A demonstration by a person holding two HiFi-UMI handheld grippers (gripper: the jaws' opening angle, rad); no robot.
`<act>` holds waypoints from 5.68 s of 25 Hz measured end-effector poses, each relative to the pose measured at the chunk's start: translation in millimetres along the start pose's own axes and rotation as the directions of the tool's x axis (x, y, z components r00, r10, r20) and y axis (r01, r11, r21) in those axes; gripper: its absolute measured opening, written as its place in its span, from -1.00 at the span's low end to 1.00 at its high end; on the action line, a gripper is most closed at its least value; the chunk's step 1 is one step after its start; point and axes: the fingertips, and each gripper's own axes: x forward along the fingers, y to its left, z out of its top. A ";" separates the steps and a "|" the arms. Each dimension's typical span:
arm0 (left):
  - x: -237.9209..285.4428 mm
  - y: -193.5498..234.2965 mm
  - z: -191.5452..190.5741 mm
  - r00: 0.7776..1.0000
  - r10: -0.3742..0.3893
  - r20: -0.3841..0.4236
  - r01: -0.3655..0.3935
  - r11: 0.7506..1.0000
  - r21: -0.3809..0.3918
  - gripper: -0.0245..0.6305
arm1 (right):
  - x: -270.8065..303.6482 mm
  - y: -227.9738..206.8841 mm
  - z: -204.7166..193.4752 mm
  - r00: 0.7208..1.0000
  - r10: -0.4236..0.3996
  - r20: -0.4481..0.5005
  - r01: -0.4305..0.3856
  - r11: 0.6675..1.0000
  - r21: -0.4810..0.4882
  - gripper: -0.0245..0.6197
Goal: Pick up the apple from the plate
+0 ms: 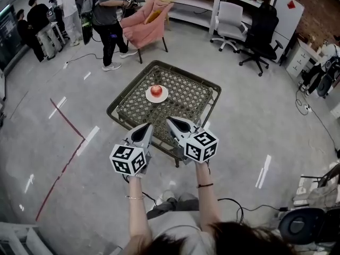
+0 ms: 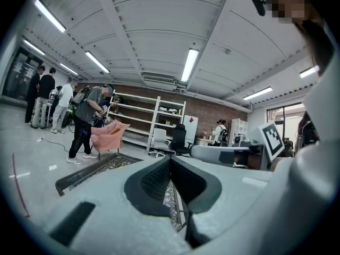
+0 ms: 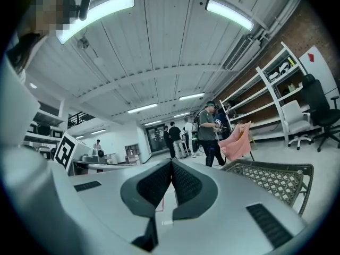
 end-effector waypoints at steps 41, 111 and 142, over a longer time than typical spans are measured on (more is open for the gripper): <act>119.9 87.1 3.9 0.995 0.092 -0.044 -0.095 0.992 -0.081 -0.89 | 107.8 -116.3 14.2 0.989 0.134 -0.067 -0.128 0.988 0.082 -0.90; 285.5 253.2 -141.9 0.967 -0.028 -0.254 0.019 0.999 -0.038 -0.88 | 238.8 -298.3 -135.9 0.976 -0.020 -0.215 0.053 0.987 0.151 -0.90; 337.9 264.8 -164.5 0.969 -0.062 -0.240 0.086 0.992 0.089 0.32 | 242.5 -335.3 -171.3 0.966 -0.037 -0.256 0.071 0.989 0.127 -0.90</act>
